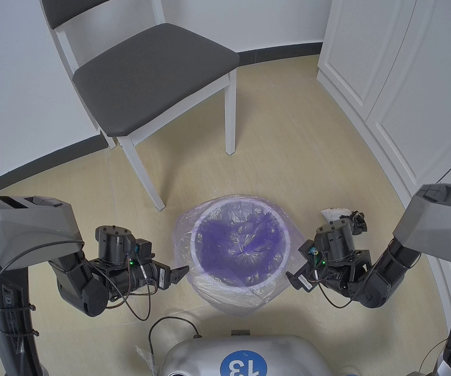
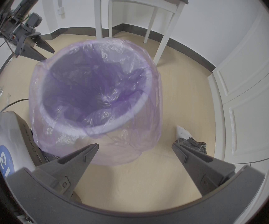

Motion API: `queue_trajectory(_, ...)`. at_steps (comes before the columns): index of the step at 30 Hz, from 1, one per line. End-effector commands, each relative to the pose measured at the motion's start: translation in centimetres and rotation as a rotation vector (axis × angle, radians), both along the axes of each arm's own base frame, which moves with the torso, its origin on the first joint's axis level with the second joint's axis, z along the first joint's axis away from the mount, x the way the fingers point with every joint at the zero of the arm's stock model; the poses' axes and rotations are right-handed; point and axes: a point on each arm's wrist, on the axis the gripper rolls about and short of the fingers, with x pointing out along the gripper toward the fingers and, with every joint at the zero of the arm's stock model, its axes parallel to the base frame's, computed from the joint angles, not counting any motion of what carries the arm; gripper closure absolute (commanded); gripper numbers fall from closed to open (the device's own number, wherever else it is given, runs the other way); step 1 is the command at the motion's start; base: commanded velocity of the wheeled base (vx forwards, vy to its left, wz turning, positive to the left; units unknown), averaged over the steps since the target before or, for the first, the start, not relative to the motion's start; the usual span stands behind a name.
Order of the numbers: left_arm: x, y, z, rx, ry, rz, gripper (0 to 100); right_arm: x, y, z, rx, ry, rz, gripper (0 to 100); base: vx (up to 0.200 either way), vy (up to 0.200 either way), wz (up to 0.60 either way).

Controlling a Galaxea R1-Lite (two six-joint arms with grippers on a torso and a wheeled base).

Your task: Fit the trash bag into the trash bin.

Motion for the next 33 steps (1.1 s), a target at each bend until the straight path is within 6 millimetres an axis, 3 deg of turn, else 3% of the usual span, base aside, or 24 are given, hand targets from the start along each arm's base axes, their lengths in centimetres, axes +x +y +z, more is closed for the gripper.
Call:
queue_trajectory(1, 0.1, 0.0, -1.0, 0.006, 0.017, 0.001, 0, 0.0, 0.0, -0.3, -0.003, 0.006, 0.000, 0, 0.000, 0.000, 0.00)
queue_trajectory(9, 1.6, -0.2, -2.7, 0.009, 0.019, 0.009, 0, 1.9, 0.3, -2.6, -0.001, 0.002, -0.019, 0, 0.000, 0.000, 0.00)
queue_trajectory(22, 4.5, -0.4, -4.1, -0.002, -0.011, 0.027, 0, 6.3, 0.2, -3.3, 0.022, -0.042, -0.073, 0, 0.000, 0.000, 0.00)
queue_trajectory(27, 4.4, -0.3, -3.9, -0.006, -0.012, 0.030, 0, 6.8, -0.3, -3.5, 0.022, -0.038, -0.090, 0, 0.000, 0.000, 0.00)
queue_trajectory(33, 2.8, 0.0, -2.4, -0.005, -0.015, 0.033, 0, 5.5, -0.8, -3.4, 0.019, -0.019, -0.088, 0, 0.000, 0.000, 0.00)
